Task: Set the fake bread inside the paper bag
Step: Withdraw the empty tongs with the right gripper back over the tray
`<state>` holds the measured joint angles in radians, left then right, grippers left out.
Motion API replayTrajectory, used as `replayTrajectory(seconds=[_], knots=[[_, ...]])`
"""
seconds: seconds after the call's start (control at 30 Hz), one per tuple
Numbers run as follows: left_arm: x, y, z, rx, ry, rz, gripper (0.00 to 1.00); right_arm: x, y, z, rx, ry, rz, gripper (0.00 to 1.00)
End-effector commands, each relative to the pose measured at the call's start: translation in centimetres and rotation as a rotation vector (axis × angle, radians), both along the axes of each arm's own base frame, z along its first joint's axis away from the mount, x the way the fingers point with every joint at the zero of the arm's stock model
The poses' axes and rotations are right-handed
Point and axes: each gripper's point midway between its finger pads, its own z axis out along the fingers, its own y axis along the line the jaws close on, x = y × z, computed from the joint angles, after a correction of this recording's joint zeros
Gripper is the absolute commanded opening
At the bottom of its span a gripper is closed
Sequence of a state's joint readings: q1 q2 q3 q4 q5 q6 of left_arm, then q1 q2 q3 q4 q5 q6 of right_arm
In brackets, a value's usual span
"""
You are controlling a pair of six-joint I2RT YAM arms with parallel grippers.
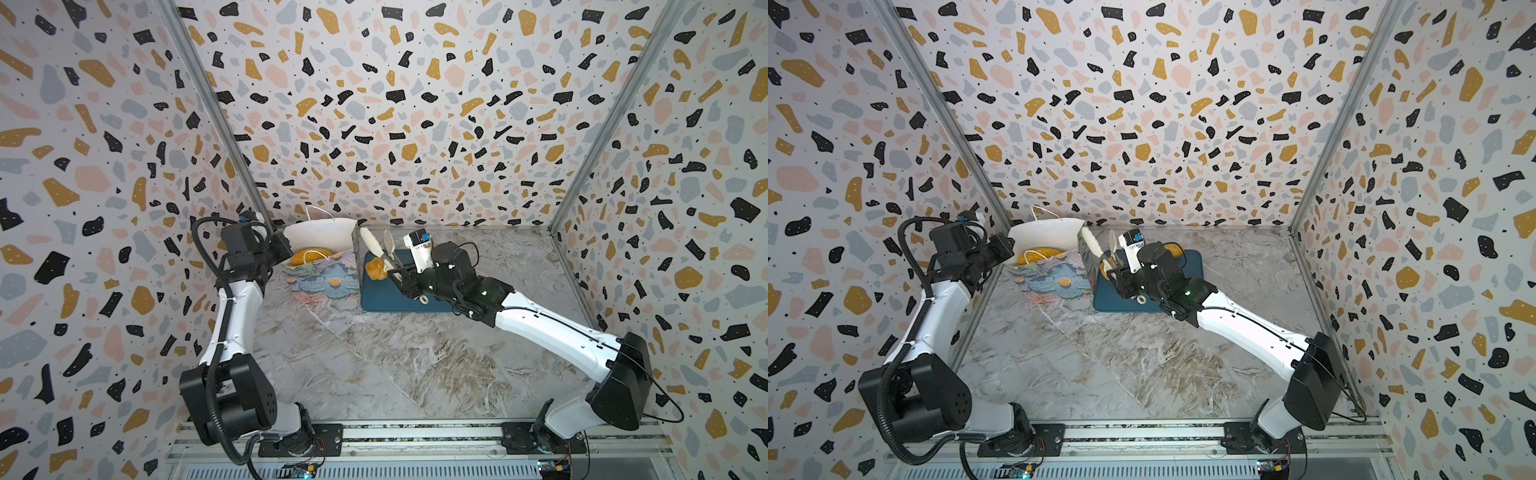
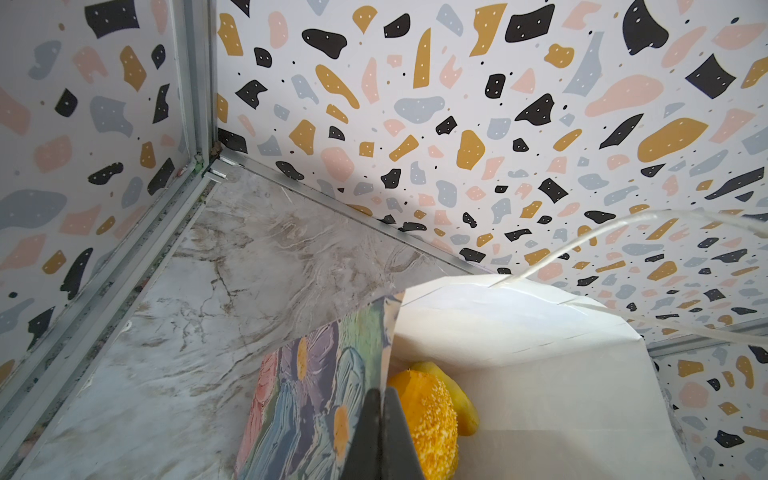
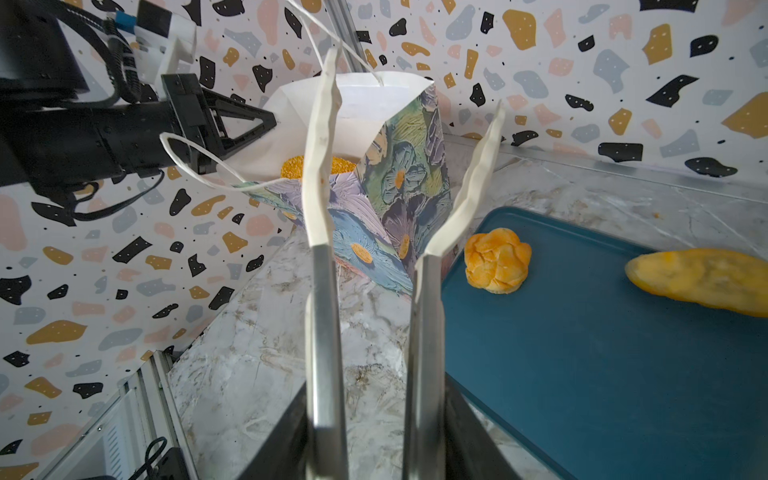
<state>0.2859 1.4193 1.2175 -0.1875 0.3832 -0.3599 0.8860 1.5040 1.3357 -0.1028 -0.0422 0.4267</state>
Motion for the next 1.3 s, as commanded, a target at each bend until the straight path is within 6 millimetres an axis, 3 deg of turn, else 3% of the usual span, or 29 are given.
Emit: replayTrajectory(seconds=[0.0, 0.33, 0.73, 1.27], knots=[[-0.1, -0.4, 1.7, 0.003, -0.059, -0.015, 0.0, 0.1, -1.4, 3.0, 0.063, -0.058, -0.043, 0.46], [-0.2, -0.4, 1.7, 0.001, -0.06, -0.016, 0.0, 0.3, -3.2, -0.2, -0.019, -0.023, -0.097, 0.46], [-0.1, -0.5, 1.6, -0.005, -0.06, -0.019, 0.0, -0.2, -4.0, -2.8, -0.072, -0.005, -0.088, 0.46], [0.0, -0.3, 1.6, 0.009, -0.053, -0.012, 0.0, 0.7, -4.5, -8.3, -0.34, -0.041, -0.051, 0.53]])
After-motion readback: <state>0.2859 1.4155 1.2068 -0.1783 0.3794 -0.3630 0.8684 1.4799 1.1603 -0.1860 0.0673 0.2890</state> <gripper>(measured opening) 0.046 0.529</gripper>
